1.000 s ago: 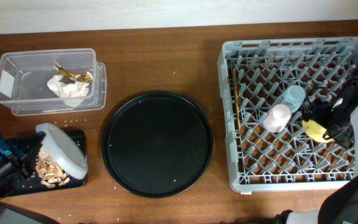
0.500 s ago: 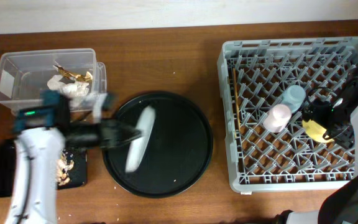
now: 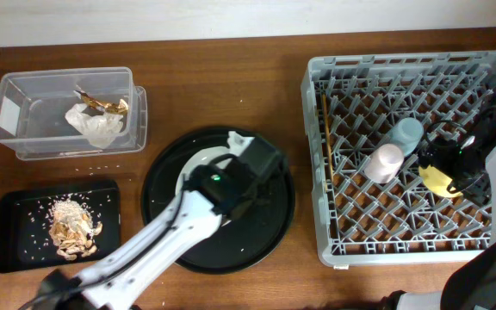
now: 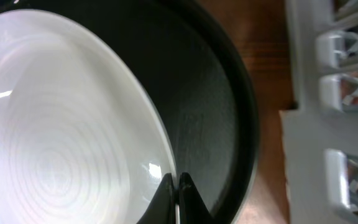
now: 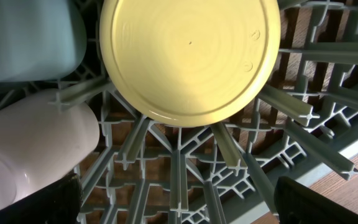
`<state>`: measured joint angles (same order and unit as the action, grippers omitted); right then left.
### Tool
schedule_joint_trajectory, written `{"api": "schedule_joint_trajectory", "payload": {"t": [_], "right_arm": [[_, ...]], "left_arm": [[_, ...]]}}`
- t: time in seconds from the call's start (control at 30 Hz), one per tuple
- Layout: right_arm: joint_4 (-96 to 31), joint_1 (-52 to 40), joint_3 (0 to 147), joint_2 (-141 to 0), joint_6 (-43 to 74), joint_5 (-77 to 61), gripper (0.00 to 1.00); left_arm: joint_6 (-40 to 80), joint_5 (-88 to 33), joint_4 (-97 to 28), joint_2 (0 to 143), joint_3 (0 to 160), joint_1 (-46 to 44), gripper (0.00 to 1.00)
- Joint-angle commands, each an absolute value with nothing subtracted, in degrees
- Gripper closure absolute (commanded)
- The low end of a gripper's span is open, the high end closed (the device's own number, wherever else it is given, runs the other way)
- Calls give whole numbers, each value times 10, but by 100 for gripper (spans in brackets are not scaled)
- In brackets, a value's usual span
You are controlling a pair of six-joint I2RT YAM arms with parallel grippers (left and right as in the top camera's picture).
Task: Sort waste into correct bins and load items into the dishwasher rack
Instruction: 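Bring the emptied plate back and set it on the round black tray, then retract the left gripper and reach the right gripper to the white plate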
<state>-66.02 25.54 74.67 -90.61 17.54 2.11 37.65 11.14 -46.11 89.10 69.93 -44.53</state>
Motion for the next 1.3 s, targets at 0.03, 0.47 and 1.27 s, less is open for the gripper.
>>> {"api": "schedule_joint_trajectory", "payload": {"t": [0.03,0.47,1.27], "right_arm": [[-660,259,746,-907,176,23,1],[-660,259,746,-907,176,24,1],[-645,256,746,-907,166,-355,1]], "left_arm": [[399,143,-443,965,701,-461,99],[399,131,-518,926,740,-428,28],[336,234,-703,713,751,-173,1]]}}
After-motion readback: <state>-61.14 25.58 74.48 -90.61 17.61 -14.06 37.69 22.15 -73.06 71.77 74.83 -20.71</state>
